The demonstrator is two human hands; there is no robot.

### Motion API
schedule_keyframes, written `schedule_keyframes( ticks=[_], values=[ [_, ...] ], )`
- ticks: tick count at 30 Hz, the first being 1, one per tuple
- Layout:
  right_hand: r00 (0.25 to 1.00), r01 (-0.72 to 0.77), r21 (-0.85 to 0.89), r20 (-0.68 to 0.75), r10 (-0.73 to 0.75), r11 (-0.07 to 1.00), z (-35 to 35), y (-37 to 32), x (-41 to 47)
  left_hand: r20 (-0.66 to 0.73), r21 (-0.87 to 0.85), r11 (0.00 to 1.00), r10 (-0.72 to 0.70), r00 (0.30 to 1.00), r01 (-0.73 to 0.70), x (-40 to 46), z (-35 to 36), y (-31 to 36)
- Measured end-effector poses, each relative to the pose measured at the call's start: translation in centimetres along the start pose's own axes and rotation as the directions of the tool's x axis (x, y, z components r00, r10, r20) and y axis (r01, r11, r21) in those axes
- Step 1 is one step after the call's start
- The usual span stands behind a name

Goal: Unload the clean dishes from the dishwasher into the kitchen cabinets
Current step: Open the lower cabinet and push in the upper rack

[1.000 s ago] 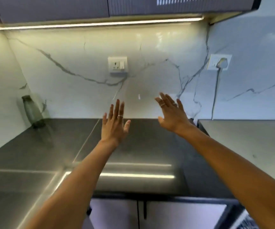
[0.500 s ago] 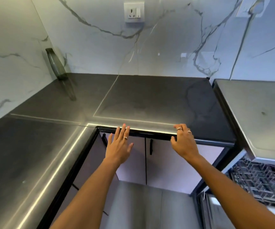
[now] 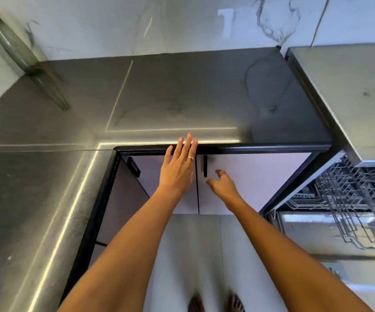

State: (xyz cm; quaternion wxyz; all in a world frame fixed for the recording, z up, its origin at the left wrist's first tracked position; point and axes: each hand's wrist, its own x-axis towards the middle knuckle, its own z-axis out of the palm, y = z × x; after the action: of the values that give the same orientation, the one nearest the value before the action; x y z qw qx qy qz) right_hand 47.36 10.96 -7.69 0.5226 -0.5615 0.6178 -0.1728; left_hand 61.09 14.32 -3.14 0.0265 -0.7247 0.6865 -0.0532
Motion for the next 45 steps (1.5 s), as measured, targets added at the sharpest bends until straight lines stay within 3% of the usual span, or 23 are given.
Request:
schedule_keyframes(
  ticks=[5,14,17,24,32,35,37,40,42,45],
  values=[
    [0.997,-0.079,0.162,0.031,0.075,0.984,1.9,-0.9,2.7,0.128,0.022,1.000,-0.005,0.992,0.003,2.7,0.4,-0.9],
    [0.993,-0.117,0.325,0.024,0.115,0.939,4.5,-1.4,8.0,0.064,0.079,0.996,0.031,0.997,-0.036,5.6,-1.3,-1.2],
    [0.996,-0.067,0.304,-0.031,0.081,0.950,4.6,-1.1,8.6,0.045,0.096,0.995,0.028,0.999,-0.033,6.3,-1.2,-1.3],
    [0.999,-0.038,0.240,-0.001,0.040,0.970,3.6,1.2,5.0,0.033,0.060,0.998,0.030,0.999,-0.031,6.0,-1.1,-1.1],
    [0.999,-0.044,0.159,0.038,0.039,0.986,1.3,5.8,-2.4,0.173,0.016,0.998,-0.057,0.983,0.055,3.2,-0.2,1.8],
    [0.997,-0.061,0.147,0.048,0.055,0.987,0.1,7.7,-4.8,0.145,-0.034,0.994,0.105,0.984,-0.101,1.1,0.1,5.0],
    [0.997,-0.065,0.116,0.035,0.062,0.991,-0.7,8.9,-6.3,0.111,-0.072,0.928,0.371,0.922,-0.365,0.3,-0.2,7.5],
    [0.998,-0.064,0.020,0.031,0.063,0.998,-2.7,10.6,-8.4,0.153,-0.002,0.709,0.697,0.700,-0.705,0.0,-1.2,10.9],
    [0.997,-0.070,-0.001,0.038,0.070,0.998,-4.1,12.0,-9.7,0.193,0.036,0.610,0.773,0.604,-0.792,0.1,-1.4,12.7],
    [0.997,-0.078,-0.009,0.019,0.078,0.997,-6.4,14.3,-11.7,0.222,0.028,0.535,0.821,0.527,-0.845,0.1,-0.9,15.1]
  ],
)
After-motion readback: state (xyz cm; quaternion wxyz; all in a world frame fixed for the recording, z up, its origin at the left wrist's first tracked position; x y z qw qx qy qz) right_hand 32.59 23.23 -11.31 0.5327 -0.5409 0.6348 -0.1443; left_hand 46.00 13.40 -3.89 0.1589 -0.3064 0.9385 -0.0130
